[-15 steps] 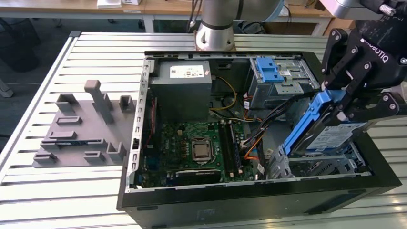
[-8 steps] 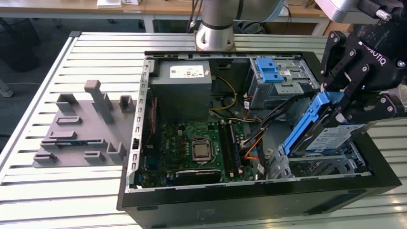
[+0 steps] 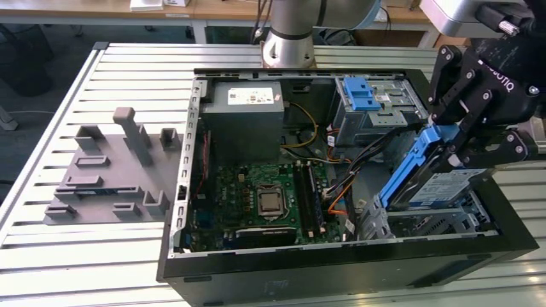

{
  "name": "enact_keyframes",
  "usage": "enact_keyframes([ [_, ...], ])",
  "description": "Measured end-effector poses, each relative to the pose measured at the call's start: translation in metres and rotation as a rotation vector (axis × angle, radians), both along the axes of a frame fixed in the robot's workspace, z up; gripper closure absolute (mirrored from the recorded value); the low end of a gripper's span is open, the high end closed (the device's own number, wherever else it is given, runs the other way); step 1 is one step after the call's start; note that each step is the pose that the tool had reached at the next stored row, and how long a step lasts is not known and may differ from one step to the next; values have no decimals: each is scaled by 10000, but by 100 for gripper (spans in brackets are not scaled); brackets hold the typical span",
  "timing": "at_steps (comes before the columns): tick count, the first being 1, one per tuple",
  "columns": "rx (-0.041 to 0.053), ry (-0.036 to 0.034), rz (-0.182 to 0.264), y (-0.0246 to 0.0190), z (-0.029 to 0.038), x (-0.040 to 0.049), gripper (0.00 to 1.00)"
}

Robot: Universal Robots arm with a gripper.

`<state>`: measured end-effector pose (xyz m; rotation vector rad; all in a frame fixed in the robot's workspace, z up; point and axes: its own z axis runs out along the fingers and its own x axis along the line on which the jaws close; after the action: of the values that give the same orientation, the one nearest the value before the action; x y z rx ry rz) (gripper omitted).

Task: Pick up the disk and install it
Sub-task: 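Insert the disk into the insertion slot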

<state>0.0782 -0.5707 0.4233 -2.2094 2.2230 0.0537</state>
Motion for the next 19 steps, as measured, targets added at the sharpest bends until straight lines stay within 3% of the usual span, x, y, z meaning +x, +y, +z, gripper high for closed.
enact_keyframes([
  [19, 0, 0, 0, 0, -92, 0, 64],
])
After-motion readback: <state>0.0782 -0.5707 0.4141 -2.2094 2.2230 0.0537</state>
